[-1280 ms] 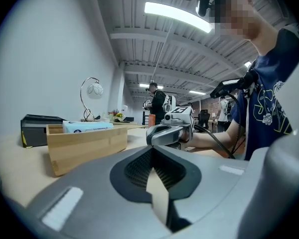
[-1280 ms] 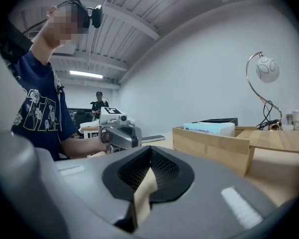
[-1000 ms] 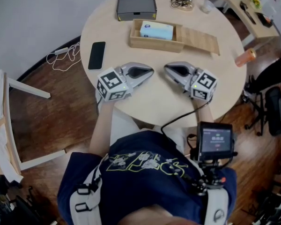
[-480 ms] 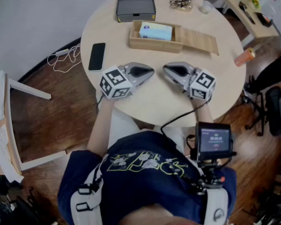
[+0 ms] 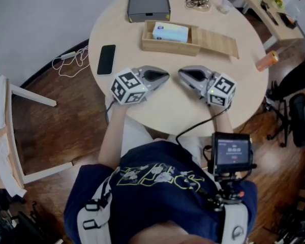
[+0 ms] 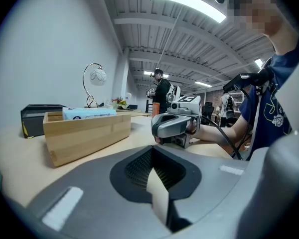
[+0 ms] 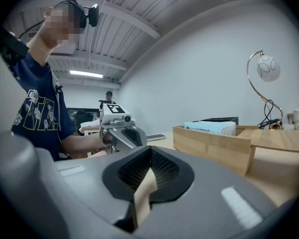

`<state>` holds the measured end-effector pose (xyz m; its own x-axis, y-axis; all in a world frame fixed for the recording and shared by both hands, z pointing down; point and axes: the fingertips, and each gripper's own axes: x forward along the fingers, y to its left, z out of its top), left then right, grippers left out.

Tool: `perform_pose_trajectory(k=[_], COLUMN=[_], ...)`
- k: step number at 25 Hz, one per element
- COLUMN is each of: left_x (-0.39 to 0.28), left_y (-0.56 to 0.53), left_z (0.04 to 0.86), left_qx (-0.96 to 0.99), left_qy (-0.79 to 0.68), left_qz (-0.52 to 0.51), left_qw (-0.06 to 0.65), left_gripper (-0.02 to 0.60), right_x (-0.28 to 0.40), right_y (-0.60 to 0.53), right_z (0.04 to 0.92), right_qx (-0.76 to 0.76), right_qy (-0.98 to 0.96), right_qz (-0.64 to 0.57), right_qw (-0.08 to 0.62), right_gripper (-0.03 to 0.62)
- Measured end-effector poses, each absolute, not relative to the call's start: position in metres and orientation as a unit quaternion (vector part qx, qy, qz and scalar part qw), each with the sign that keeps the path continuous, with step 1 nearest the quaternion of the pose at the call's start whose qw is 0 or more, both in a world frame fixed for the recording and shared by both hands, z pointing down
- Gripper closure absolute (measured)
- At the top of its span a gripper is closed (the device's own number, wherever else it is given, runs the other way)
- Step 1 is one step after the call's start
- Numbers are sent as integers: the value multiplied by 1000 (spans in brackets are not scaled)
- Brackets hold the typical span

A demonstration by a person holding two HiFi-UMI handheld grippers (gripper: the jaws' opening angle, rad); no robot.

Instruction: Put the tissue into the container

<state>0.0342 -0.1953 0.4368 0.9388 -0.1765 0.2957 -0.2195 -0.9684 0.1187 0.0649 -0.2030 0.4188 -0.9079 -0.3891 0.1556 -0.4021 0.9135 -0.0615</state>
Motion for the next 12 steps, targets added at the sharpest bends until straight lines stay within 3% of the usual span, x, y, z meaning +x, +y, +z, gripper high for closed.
perform_pose_trajectory(k=[12], left_x=[28], left_y=[-180], left_z=[416], left_qx=[995], left_qy=[-63], left_qz=[71], left_qw=[32], left_gripper=[578], right_x=[65], right_y=[-202], right_z=[417], right_qx=[201], right_qy=[-976], right_qz=[46], right_qw=[67], right_gripper=[594])
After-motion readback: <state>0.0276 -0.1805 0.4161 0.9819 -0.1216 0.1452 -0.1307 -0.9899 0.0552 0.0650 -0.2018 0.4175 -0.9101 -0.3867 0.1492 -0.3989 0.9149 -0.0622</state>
